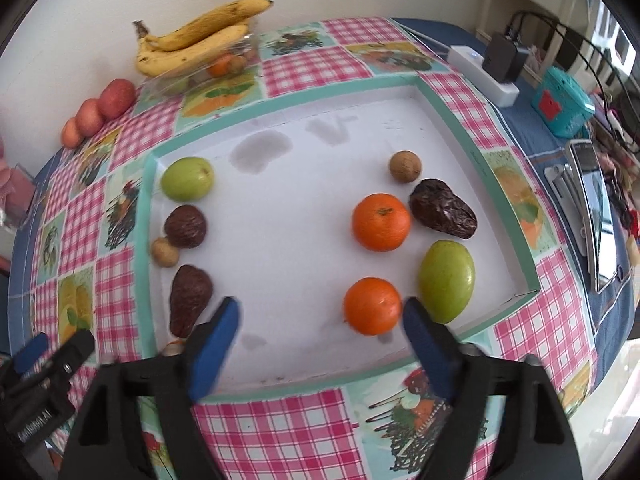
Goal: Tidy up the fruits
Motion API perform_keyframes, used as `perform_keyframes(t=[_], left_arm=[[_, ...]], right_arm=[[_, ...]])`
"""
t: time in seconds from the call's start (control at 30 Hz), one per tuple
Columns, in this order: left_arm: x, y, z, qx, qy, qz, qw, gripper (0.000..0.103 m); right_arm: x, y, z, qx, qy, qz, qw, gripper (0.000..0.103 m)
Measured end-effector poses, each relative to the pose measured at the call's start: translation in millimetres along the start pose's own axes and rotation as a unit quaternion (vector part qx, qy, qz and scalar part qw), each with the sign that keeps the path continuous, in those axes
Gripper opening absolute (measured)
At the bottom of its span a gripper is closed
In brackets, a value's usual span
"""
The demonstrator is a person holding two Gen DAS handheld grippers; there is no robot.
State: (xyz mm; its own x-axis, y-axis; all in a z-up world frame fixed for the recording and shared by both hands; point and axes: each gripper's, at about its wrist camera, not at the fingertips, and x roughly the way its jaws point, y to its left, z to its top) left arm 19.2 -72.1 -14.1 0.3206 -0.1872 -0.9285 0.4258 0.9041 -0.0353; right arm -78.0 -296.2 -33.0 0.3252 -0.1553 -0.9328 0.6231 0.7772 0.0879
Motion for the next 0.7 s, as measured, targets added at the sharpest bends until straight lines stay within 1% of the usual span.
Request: perform_keyframes(t=[0.03,0.1,0.2,0.43,0.57,0.7], left_arm=[[1,-4,-1,-0.002,-0.007,0.009,0.9999,0.103],[-2,0,-4,-0.001,-0.016,0.019,0.9997,0.103],[-3,5,-10,0.004,-0.017,0.027,0.9995,0.103],[-5,14,-24,0.008,-0.017,0.028,0.9994,0.103],[-9,18,-30,0.006,-0.019,0.016,0.9997,0.103],[-14,18,-35,0.016,-0.027,0.033,0.9989,0.103]], right_arm=[[-2,3,-1,-0.006,-0.005,0.001,1.0,0.09],[-6,8,-4,-0.013,-0.011,0.004,1.0,0.091],[-12,15,-13,-0.026,-0.019,0.007,0.999,0.092],[-19,31,-38,-0.061,-0.03,-0.003,0.998,0.093],[-23,35,-48,-0.07,-0.034,-0.007,0.997,0.093],[-27,37,-54,-0.075,-0.039,-0.01,0.996,0.093]])
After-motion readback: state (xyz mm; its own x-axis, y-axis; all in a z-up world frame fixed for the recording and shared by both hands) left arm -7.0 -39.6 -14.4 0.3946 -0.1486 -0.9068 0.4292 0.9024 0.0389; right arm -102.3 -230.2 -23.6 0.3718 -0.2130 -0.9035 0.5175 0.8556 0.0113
